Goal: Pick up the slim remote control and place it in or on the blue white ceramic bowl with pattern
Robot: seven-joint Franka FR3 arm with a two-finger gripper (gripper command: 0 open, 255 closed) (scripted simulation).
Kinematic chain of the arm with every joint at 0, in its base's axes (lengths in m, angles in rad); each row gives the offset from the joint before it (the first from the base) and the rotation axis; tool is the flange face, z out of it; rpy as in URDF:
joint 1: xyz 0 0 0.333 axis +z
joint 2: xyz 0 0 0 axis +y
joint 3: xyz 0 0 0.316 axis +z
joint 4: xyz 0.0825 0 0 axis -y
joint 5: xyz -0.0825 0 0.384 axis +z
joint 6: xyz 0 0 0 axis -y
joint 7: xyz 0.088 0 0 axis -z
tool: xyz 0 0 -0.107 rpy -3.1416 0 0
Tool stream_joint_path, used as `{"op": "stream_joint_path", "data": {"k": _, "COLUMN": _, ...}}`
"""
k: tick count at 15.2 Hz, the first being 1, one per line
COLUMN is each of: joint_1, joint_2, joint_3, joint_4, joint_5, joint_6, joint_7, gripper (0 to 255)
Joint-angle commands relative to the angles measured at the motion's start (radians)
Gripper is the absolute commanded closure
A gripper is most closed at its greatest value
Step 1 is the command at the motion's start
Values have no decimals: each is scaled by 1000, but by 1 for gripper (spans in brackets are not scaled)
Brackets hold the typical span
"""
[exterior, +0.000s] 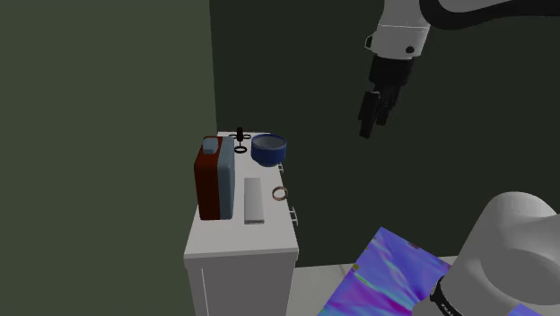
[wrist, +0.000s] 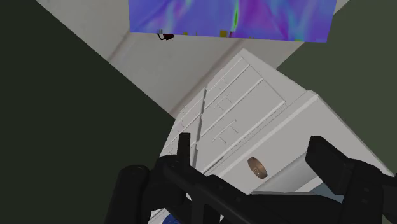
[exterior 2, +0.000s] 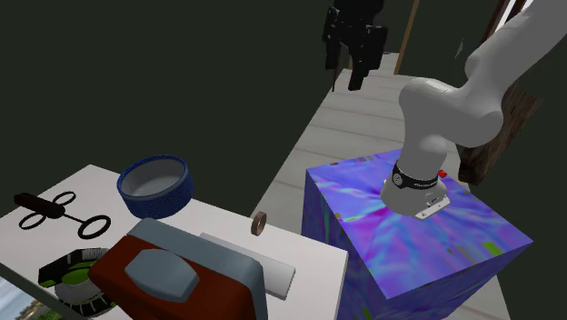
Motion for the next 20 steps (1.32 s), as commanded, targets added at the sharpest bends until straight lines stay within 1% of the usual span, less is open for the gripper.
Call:
{"op": "stream_joint_path", "data": {"k": 1, "joint_1": 0, "joint_2": 0, "joint_3": 0, "joint_4": 0, "joint_5": 0, "joint_6": 0, "joint_7": 0, "gripper": 0}}
{"op": "stream_joint_path", "data": {"k": 6, "joint_1": -10, "joint_2": 113, "joint_3": 70, "joint_4": -31, "joint_5": 50, "joint_6": 137, "joint_7": 141, "gripper": 0}}
{"op": "stream_joint_path", "data": {"k": 11, "joint_1": -24, "joint_2": 259, "joint_3": 137, "joint_4": -24, "joint_5": 81, "joint_6": 272, "joint_7": 279, "gripper": 0}}
{"op": "stream_joint_path", "data": {"k": 16, "joint_1": -41, "joint_2": 431, "joint_3": 196, "joint_4": 20, "joint_5": 86, "joint_6": 396, "joint_7": 417, "gripper": 0}}
{"op": "stream_joint_path", "data": {"k": 20, "joint_1": -54, "joint_2": 582, "joint_3": 235, "joint_4": 82, "joint_5": 67, "joint_6": 481, "joint_7": 532, "gripper": 0}}
